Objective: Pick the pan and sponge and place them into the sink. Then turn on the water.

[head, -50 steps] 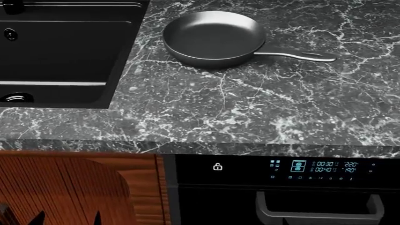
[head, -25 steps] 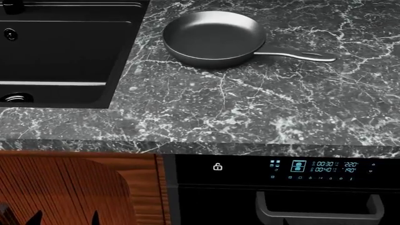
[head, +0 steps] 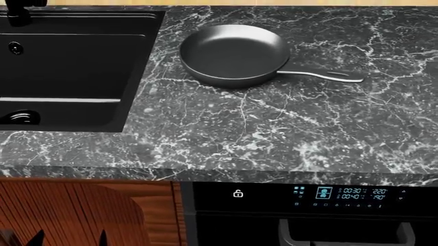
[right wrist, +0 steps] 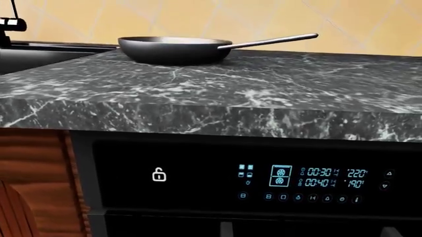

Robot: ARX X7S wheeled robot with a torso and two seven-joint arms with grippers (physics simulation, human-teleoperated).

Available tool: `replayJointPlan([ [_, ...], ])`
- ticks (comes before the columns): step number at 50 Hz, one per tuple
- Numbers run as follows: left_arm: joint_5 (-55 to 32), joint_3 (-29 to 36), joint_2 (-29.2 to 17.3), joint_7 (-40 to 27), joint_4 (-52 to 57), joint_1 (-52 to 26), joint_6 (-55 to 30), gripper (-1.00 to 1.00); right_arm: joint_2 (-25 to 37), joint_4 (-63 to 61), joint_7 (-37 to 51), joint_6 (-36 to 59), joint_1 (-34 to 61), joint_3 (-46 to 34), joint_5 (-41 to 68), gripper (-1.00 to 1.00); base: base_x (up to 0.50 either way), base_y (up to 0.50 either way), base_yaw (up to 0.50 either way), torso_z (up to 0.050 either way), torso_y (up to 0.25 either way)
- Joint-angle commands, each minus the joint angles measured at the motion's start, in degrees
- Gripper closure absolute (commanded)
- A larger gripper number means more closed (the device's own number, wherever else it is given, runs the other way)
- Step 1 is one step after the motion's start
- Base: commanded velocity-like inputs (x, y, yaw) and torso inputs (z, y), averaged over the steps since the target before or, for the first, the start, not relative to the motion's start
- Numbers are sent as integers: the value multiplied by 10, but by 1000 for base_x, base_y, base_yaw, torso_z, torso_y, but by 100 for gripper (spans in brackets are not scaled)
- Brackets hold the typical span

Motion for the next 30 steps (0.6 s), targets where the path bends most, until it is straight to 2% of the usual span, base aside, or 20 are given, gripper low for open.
replayJointPlan([
  [1,-4,4,-5,-3,0,1,4,-100,3,2,5,0,2,-5,4,-100,0,0,0,50,0],
  [21,-15,10,-10,-7,3,0,6,-100,9,1,12,1,3,-13,9,-100,0,0,0,49,0],
  [30,-10,16,-16,-14,11,2,0,-100,11,1,14,0,4,-16,13,-100,0,0,0,0,0],
])
